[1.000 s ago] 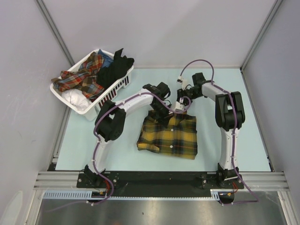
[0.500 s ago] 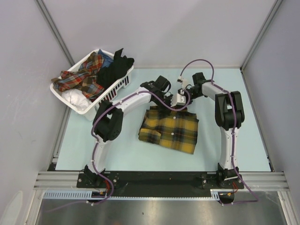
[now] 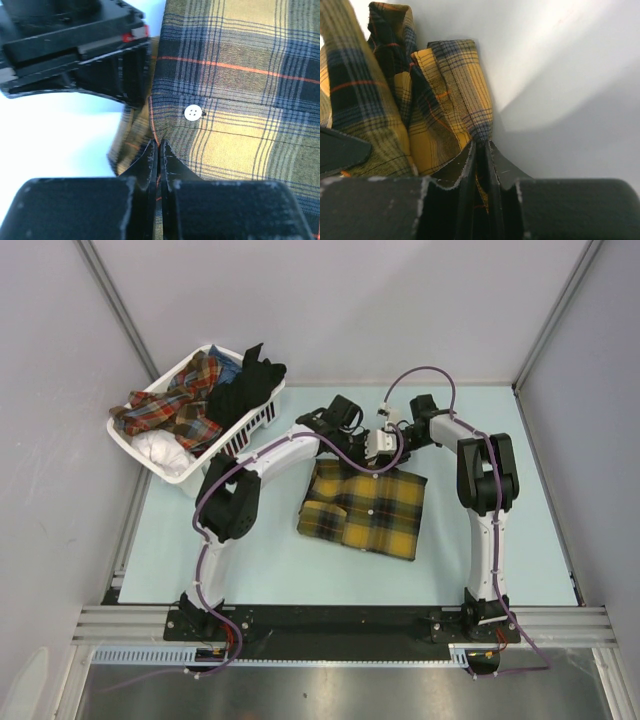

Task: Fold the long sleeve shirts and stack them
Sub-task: Fold the shirt

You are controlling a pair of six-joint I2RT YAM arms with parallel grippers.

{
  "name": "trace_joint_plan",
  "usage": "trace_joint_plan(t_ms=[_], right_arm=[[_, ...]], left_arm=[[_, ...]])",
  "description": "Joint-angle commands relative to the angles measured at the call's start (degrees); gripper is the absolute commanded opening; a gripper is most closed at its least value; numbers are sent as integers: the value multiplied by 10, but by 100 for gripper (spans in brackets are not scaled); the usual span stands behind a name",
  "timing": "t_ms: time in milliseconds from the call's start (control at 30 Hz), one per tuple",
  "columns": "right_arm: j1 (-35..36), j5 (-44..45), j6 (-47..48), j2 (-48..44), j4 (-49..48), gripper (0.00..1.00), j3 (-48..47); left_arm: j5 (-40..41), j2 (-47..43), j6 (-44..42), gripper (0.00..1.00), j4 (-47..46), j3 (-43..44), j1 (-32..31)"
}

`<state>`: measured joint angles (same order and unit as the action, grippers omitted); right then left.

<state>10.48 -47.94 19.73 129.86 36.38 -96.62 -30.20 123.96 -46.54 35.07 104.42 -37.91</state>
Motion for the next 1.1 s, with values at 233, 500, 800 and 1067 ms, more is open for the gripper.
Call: trace_joint_plan(t_ms=[233, 500, 800, 1067], right_arm=[[-5, -16, 17, 13, 14, 17, -47], [-35, 33, 38, 10, 54, 30, -131], [-86, 72, 87, -107, 160, 56, -138], [-26, -71, 75, -298, 200, 55, 128]], left_arm=[[75, -35, -6, 0, -144, -49, 10], [103, 0, -9, 16, -164, -41, 11], [81, -49, 131, 59, -66, 60, 91], [-144, -218, 180, 67, 103, -118, 92]])
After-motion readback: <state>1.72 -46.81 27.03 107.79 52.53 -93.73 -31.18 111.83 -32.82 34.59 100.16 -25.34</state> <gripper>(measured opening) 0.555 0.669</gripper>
